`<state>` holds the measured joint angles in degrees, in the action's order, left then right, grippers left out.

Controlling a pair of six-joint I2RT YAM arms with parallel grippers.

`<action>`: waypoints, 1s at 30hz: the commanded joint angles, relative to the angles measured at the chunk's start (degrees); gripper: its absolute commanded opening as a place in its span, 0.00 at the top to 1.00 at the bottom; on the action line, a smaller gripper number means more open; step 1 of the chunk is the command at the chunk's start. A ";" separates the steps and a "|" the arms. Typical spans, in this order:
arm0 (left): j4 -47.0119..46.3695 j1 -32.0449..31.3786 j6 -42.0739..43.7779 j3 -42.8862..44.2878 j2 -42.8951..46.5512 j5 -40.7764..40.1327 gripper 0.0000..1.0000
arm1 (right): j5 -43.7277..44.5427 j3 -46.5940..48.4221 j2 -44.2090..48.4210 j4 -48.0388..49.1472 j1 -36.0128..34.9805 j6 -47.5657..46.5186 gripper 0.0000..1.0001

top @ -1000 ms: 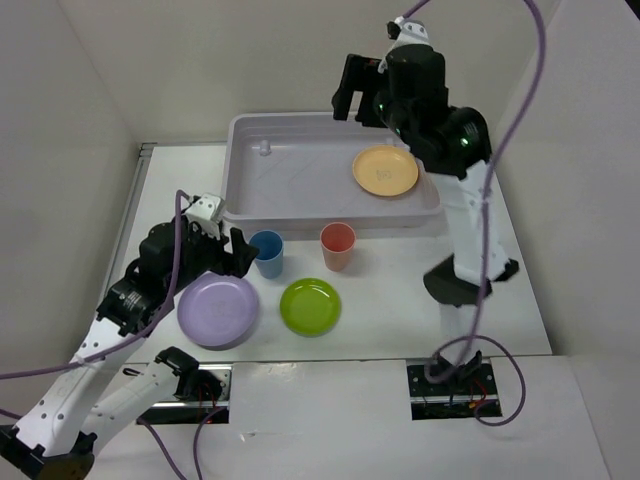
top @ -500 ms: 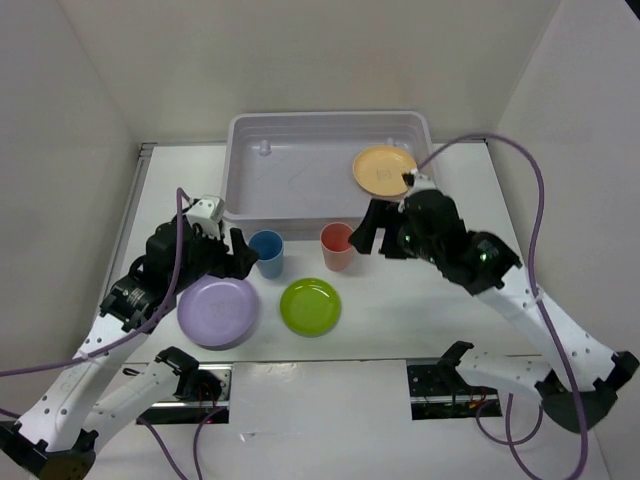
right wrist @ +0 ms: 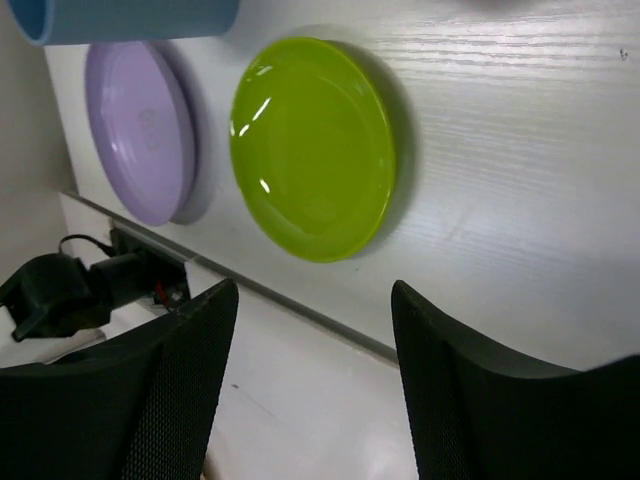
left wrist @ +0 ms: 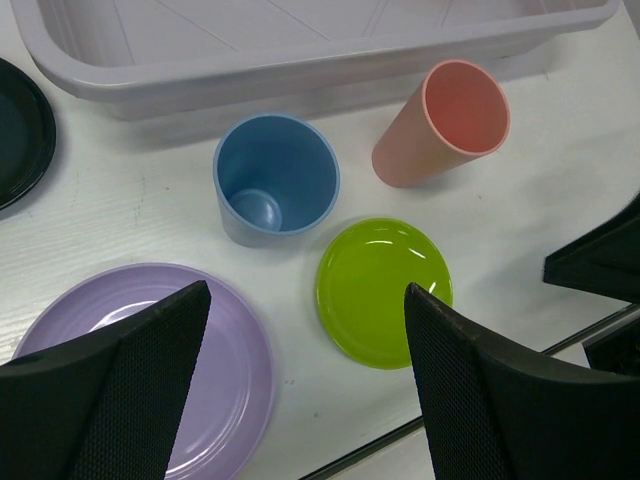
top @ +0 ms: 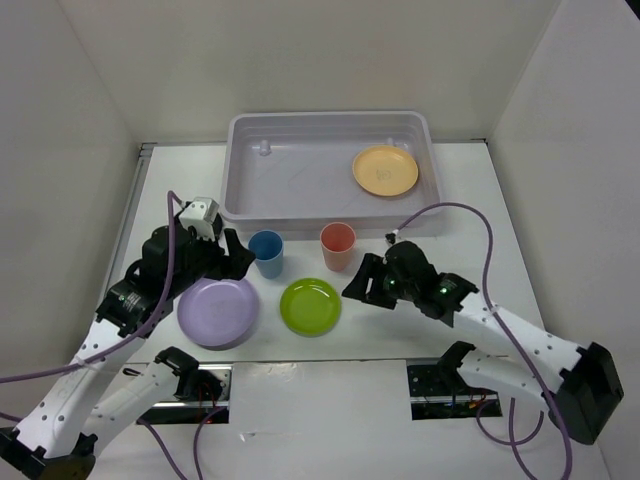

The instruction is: Place the mixed dishes into the plastic bin

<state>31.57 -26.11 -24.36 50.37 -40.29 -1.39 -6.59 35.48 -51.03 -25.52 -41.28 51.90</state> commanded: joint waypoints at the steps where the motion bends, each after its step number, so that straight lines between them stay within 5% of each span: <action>1: -0.81 0.27 -0.95 2.45 0.13 -0.63 0.15 | -0.79 -1.99 -6.26 12.31 -0.38 0.93 0.32; 6: -1.34 0.27 -0.95 2.98 -0.40 -0.11 0.15 | 1.66 -0.77 -21.01 18.13 -3.54 -1.19 0.42; 15: -0.28 0.27 -0.95 3.51 1.27 -0.63 0.15 | 5.62 -0.15 -33.33 25.95 -7.06 1.71 0.53; 21: 0.24 0.27 -0.95 3.51 1.27 -0.63 0.15 | 8.87 -0.15 -34.49 26.48 -9.17 4.61 0.70; 25: 0.24 0.27 -0.95 3.51 1.27 -1.16 0.15 | 10.54 -0.77 -33.35 25.34 -9.17 4.61 0.90; 30: 0.24 0.27 -0.95 3.51 1.27 -1.16 0.15 | 11.07 -1.29 -29.32 22.54 -9.17 5.14 1.00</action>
<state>32.62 -26.11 -24.38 51.68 -39.51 -1.87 0.75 34.59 -83.50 -0.95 -49.91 56.80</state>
